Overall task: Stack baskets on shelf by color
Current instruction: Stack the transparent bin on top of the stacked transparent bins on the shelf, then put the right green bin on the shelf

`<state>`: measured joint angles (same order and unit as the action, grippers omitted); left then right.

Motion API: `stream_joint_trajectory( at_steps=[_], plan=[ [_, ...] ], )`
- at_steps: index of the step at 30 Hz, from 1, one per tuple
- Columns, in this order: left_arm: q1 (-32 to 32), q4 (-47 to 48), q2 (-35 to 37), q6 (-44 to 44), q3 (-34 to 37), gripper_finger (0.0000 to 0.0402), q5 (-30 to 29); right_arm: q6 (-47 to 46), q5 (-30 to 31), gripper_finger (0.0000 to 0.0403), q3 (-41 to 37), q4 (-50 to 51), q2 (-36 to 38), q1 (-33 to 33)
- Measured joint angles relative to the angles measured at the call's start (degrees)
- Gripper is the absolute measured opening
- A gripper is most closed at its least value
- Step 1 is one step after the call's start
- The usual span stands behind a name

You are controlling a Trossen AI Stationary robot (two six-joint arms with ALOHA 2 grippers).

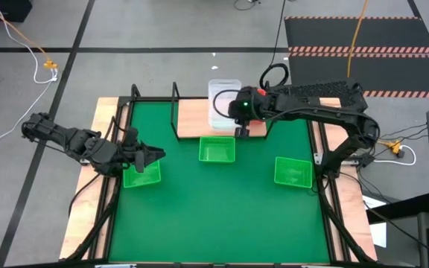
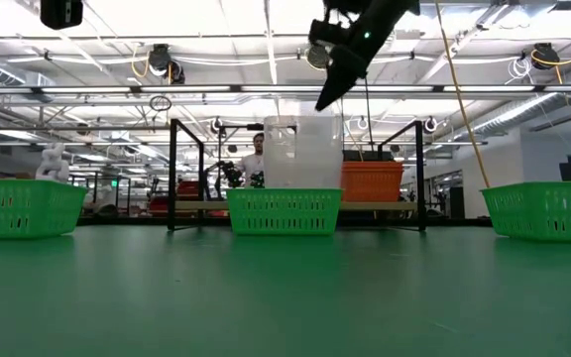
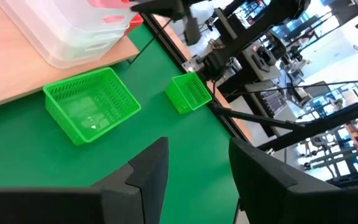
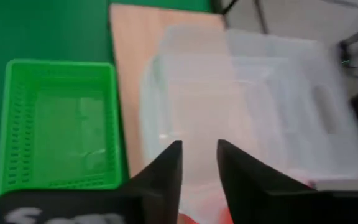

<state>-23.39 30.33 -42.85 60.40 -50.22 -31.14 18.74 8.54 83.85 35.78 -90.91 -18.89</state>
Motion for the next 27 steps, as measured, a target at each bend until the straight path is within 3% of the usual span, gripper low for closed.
stream_joint_trajectory(
  at_steps=[4, 8, 14, 18, 22, 27],
  plan=[
    [0.7, 0.1, 0.1, -0.1, 0.0, 0.017, 0.0, -2.5, 3.5, 0.0124, 0.0, 2.1, 4.8, 0.4],
    [0.9, 1.4, 0.2, -0.1, 0.0, 0.017, 0.0, -13.0, 3.1, 0.014, 0.0, 11.4, 11.1, 2.3],
    [1.1, 5.7, -0.7, -3.5, 0.0, 0.017, -0.3, -33.6, -5.9, 0.0133, -0.9, 32.0, 17.7, 8.9],
    [2.8, 6.0, -2.1, -7.7, 0.0, 0.017, -0.5, -44.6, -5.5, 0.0127, -7.8, 34.4, 21.3, 17.4],
    [5.0, 6.0, -3.9, -11.6, 0.0, 0.017, -0.4, -44.4, -6.6, 0.0126, -18.3, 34.4, 24.5, 26.5],
    [8.3, 6.0, -5.1, -16.0, 0.0, 0.017, -0.4, -49.6, -17.5, 0.0126, -31.2, 33.9, 27.2, 34.3]
  ],
)
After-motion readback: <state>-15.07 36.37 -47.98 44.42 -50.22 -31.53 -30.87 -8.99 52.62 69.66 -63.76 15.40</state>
